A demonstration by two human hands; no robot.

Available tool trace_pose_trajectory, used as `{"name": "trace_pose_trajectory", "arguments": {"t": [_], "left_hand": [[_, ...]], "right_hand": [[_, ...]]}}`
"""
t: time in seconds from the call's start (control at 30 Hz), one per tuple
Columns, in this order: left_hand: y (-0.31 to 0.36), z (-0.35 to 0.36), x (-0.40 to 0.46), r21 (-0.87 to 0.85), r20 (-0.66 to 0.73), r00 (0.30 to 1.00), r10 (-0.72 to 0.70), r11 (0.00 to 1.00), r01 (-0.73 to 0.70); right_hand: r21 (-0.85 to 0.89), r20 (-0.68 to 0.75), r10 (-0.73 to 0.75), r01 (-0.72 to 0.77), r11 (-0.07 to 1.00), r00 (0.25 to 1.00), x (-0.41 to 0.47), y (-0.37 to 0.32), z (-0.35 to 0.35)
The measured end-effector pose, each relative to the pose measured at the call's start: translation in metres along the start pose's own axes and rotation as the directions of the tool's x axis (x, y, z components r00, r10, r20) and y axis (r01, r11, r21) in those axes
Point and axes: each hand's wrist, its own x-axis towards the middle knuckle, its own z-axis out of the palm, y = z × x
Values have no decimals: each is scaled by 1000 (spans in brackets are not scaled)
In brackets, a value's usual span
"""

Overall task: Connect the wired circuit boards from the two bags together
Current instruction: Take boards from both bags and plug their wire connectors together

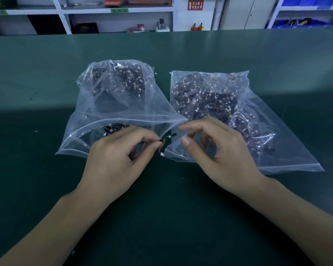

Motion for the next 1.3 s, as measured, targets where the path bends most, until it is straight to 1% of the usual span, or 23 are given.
{"name": "trace_pose_trajectory", "arguments": {"t": [0.1,0.17,0.23,0.4,0.53,0.63,0.87,1.3], "left_hand": [[6,3,-2,-54,-3,997,71,996,-71],[9,4,-2,-73,-9,997,81,994,-81],[10,5,-2,-86,-12,997,75,993,-76],[11,4,0,-126,-12,998,59,990,-60],[13,4,1,-151,-6,999,53,987,-53],[14,5,1,-163,26,999,40,986,-35],[15,3,0,-182,32,997,76,981,-69],[16,2,0,-180,39,997,67,982,-59]], "right_hand": [[11,3,-64,64,998,998,2,0,0],[7,-8,-106,106,994,994,2,1,1],[16,-6,-117,117,993,993,2,1,2],[59,30,-126,124,991,992,1,2,2],[109,29,-113,109,988,993,1,1,3],[134,33,-106,100,986,994,1,0,2],[119,46,-105,98,988,993,1,-2,3],[110,48,-101,95,989,994,1,-4,2]]}}
